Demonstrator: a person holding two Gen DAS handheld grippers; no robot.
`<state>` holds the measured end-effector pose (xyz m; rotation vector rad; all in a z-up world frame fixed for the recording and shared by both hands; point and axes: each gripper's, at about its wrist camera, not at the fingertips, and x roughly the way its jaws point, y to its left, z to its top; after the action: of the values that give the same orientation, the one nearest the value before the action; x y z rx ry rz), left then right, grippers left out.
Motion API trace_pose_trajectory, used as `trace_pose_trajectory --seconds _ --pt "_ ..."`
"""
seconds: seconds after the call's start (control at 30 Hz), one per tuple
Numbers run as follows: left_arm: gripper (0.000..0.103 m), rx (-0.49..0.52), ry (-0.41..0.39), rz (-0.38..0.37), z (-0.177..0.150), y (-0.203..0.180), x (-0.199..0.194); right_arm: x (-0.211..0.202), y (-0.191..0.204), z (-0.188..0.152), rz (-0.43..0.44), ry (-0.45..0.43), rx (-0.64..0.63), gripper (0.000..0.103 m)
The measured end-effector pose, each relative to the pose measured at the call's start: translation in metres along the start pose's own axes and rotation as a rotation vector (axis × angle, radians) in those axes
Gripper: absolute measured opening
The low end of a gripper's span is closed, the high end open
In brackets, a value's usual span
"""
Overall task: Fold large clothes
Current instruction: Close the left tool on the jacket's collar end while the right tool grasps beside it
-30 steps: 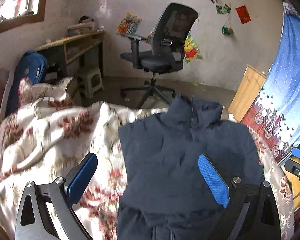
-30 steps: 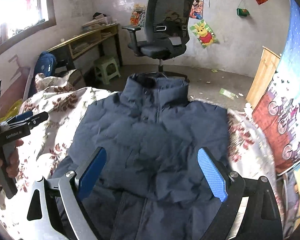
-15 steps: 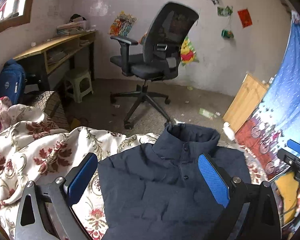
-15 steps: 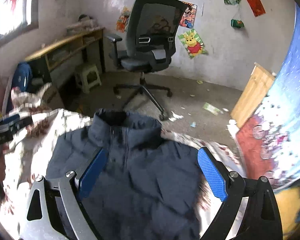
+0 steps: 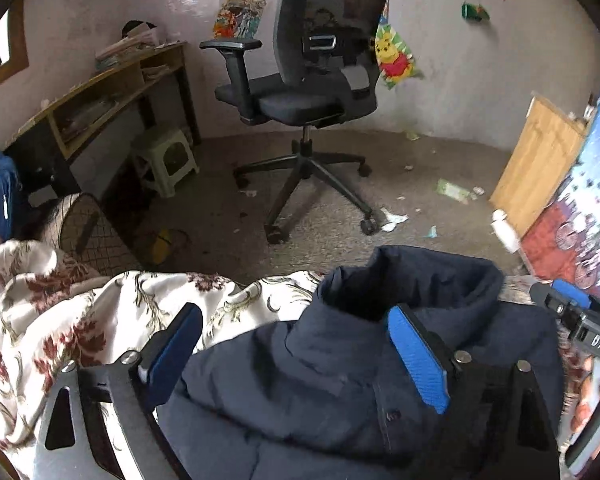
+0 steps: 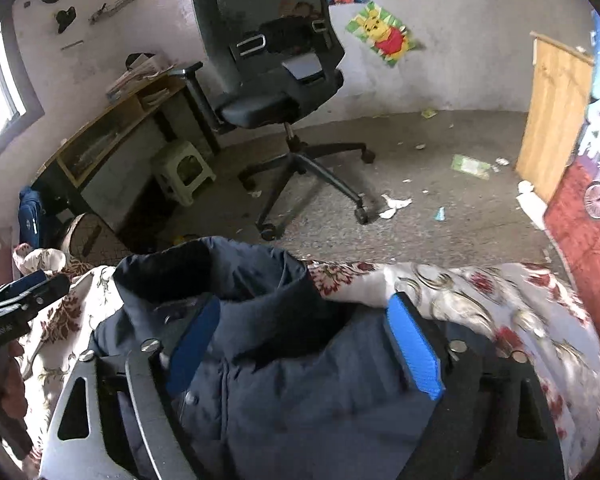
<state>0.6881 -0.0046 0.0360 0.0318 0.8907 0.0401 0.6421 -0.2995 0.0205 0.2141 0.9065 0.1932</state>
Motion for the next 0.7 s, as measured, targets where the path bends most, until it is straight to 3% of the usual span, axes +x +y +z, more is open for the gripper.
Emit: trace_pose_trajectory --seconds 0.07,0.23,0.37,0.43,0.63,0.7 --pt "0.081 0.013 0.015 0.018 0.002 -0.004 0.012 0.020 -0.005 0.002 0.028 0.020 0.035 0.061" --pt "0.053 -0.038 0.067 0.012 0.009 -0.004 0.045 0.052 -0.002 0.005 0.039 0.053 0.011 0.049" --pt "0.009 -0.043 0.100 -0.010 0.006 -0.010 0.064 0.061 -0.004 0.006 0.035 0.074 -0.012 0.026" --pt "0.007 -0.058 0.063 -0.036 0.003 -0.008 0.060 0.059 -0.004 0.001 0.062 0.069 -0.020 0.013" --pt "0.005 -0.058 0.005 -0.111 -0.015 0.010 0.034 0.020 0.000 -0.020 0.087 -0.005 -0.146 0.007" --pt "0.005 -0.036 0.011 -0.102 -0.028 0.017 0.024 0.001 -0.004 -0.031 0.104 -0.015 -0.167 0.006"
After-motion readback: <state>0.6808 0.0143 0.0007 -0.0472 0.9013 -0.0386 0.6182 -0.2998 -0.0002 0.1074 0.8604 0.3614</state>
